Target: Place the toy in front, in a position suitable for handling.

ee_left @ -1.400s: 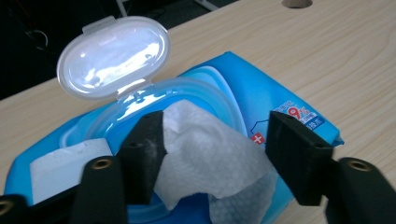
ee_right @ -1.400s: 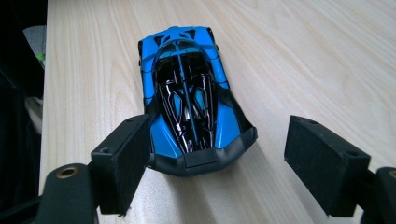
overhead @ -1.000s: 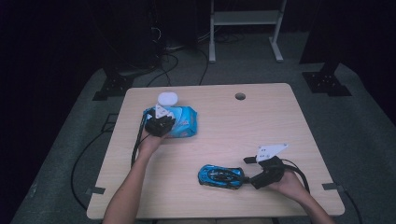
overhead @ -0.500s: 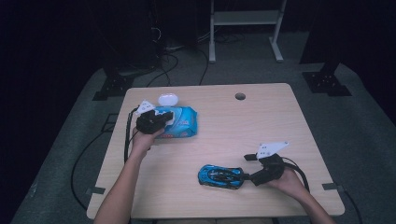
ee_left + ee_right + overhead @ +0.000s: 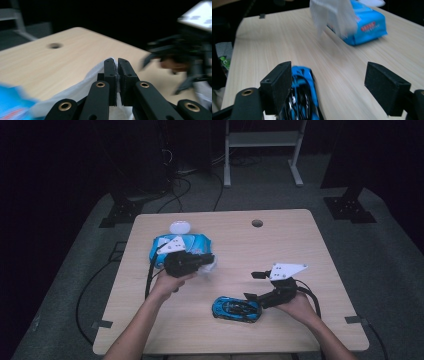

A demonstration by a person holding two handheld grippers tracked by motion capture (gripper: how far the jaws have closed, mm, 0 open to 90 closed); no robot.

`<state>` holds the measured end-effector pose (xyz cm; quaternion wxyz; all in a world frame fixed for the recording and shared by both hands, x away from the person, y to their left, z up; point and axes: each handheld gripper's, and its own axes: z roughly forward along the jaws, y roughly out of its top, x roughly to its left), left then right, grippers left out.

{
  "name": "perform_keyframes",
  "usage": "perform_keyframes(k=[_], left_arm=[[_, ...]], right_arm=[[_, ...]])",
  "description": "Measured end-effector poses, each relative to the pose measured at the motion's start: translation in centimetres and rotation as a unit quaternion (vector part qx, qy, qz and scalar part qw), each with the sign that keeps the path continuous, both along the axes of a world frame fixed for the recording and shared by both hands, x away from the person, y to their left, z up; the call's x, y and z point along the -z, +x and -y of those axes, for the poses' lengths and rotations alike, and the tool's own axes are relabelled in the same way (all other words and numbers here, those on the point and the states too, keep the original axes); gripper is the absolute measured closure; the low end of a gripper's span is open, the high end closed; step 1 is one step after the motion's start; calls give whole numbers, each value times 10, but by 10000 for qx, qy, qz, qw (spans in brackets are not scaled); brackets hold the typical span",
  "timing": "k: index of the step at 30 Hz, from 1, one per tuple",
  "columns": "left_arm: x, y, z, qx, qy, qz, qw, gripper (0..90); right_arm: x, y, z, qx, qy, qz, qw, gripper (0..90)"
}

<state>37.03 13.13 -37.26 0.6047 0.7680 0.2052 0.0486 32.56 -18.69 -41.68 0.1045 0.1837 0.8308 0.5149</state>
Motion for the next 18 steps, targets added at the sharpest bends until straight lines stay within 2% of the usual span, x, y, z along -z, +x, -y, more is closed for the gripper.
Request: perform_keyframes(k=[2,4,5,6,7,8,9,10,11,12,13,14,15,16,17,18], left_arm=[[-1,-7,9,276,-47,-28,9996,857],[-1,-17,20,657,-68,-95,9978,854],[-1,-20,24,770,-32,-102,9970,850],[-1,-20,24,770,-32,-102,9970,850],[1,-25,31,1001,-45,-149,9949,850],[1,-27,35,1111,-37,-154,9937,850],[1,-27,35,1111,-37,-154,9937,850],[1,-30,39,1217,-6,-149,9925,850],[0,-33,42,1297,74,-74,9915,846],[0,-33,42,1297,74,-74,9915,839],[1,-34,42,1296,58,-54,9915,825],[1,-34,42,1296,58,-54,9915,808],[1,-34,39,1271,117,0,9918,808],[2,-34,36,1232,135,21,9923,767],[6,-34,30,1158,176,47,9931,678],[6,-34,30,1158,176,47,9931,640]], right_arm=[[-2,-3,-8,-62,48,190,9998,211],[-5,-7,-14,-123,109,367,9992,212],[-7,-10,-14,-119,154,500,9986,212],[-9,-13,-15,-132,173,605,9979,216],[-10,-15,-16,-131,172,715,9972,228],[-11,-17,-17,-112,159,786,9967,231],[-11,-17,-17,-112,159,786,9967,231],[-11,-17,-18,-123,170,806,9965,264],[-12,-18,-18,-329,291,738,9963,549],[-12,-18,-18,-329,291,738,9963,549],[-11,-19,-20,-408,123,699,9966,760],[-11,-19,-20,-408,123,699,9966,760],[-10,-20,-20,-467,20,628,9969,795],[-8,-20,-21,-476,-163,535,9973,830],[-5,-20,-19,-507,-361,355,9974,849],[-5,-20,-19,-507,-361,355,9974,849]])
